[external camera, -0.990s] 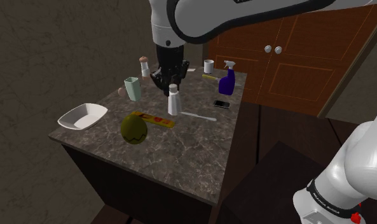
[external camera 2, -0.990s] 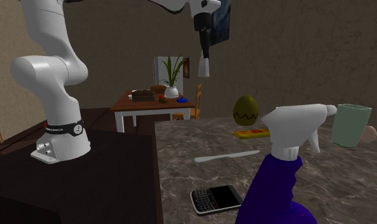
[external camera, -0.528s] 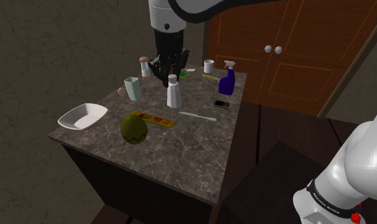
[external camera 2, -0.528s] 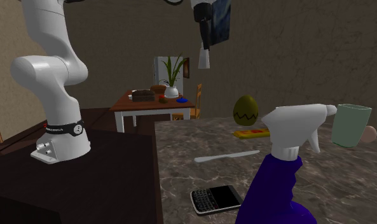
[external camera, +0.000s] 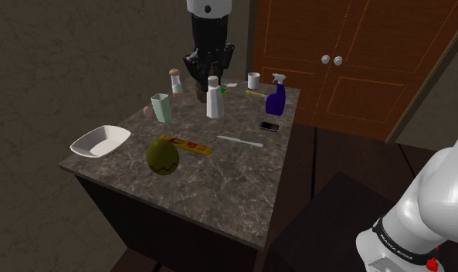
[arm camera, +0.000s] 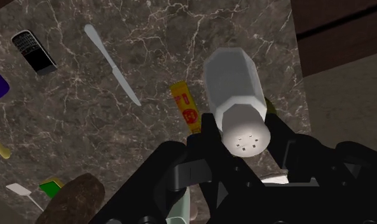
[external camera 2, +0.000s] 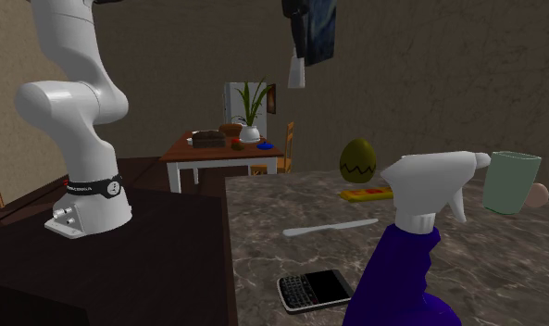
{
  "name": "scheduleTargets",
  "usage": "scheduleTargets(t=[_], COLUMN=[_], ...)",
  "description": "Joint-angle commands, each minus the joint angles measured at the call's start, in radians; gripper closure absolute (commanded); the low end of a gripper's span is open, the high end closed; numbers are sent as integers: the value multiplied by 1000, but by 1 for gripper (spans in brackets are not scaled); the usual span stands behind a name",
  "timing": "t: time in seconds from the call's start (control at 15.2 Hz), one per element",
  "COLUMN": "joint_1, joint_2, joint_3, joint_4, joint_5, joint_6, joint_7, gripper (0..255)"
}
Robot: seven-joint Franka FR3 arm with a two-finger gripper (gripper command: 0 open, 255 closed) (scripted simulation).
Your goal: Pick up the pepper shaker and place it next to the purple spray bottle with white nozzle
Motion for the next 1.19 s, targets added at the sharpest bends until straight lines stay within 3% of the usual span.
scheduleTargets(t=[0.0,0.53,1.12], joint_1=[-26,-121,-216], joint_2=[-28,-106,-107], joint_3=[-24,-136,-258], joint_4=[-25,-119,-127], joint_5=[17,65,85], joint_6=[6,50,76], joint_7=[-50,-257,-476], gripper=[255,255,255])
